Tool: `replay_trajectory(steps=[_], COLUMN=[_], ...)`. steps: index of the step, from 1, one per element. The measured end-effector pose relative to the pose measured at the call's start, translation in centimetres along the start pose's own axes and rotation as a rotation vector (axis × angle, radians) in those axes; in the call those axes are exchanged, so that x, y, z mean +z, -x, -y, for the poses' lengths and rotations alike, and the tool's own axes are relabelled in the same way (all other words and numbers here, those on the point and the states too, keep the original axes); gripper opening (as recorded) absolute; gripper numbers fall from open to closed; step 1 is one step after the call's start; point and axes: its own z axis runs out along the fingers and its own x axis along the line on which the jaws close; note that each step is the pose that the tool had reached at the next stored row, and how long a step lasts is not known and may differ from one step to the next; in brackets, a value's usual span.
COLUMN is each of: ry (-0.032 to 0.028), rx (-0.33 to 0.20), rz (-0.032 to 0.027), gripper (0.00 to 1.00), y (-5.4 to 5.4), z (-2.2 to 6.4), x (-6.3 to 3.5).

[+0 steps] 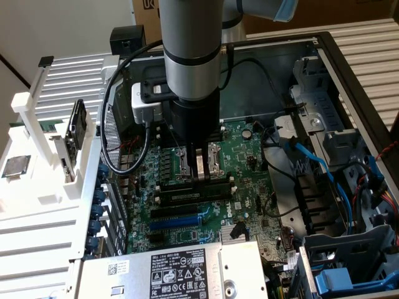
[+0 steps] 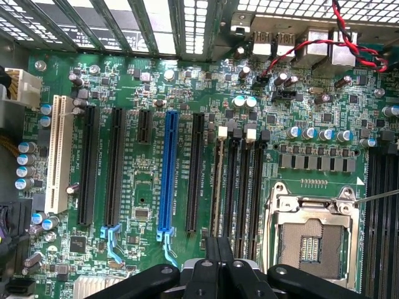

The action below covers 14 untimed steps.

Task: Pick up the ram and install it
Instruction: 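Press down the ram until it locks into place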

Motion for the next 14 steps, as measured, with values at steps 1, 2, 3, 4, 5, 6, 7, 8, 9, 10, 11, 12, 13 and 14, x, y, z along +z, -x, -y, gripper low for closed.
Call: replay_trajectory(steps=[1, 2, 3, 4, 5, 6, 7, 8, 9, 10, 11, 12, 13, 14], ry=[0.0000, 0.0000, 0.0000, 0.0000, 0.0001, 0.0002, 0.0002, 0.0001, 0.0001, 0.0000, 0.0001, 0.0001, 0.0000, 0.0000], rx=[0.000, 0.000, 0.000, 0.000, 0.000, 0.000, 0.000, 0.000, 0.000, 0.000, 0.000, 0.000, 0.000, 0.000], rz=[0.0000, 0.0000, 0.0000, 0.0001, 0.0001, 0.0001, 0.0001, 0.0004, 0.0006, 0.0010, 0.0012, 0.0014, 0.0017, 0.0019], gripper=[0.11, 0.11, 0.11, 0.11, 0.11, 0.11, 0.11, 0.11, 0.11, 0.11, 0.11, 0.11, 0.11, 0.11], y=[0.00, 0.00, 0.00, -0.01, -0.01, -0.01, -0.01, -0.01, -0.01, -0.01, -0.01, -0.01, -0.01, -0.01], z=[0.00, 0.00, 0.00, 0.00, 0.00, 0.00, 0.00, 0.00, 0.00, 0.00, 0.00, 0.00, 0.00, 0.00], x=[0.00, 0.00, 0.01, 0.02, 0.02, 0.04, 0.06, 0.14, 0.16, 0.19, 0.19, 0.19, 0.21, 0.23])
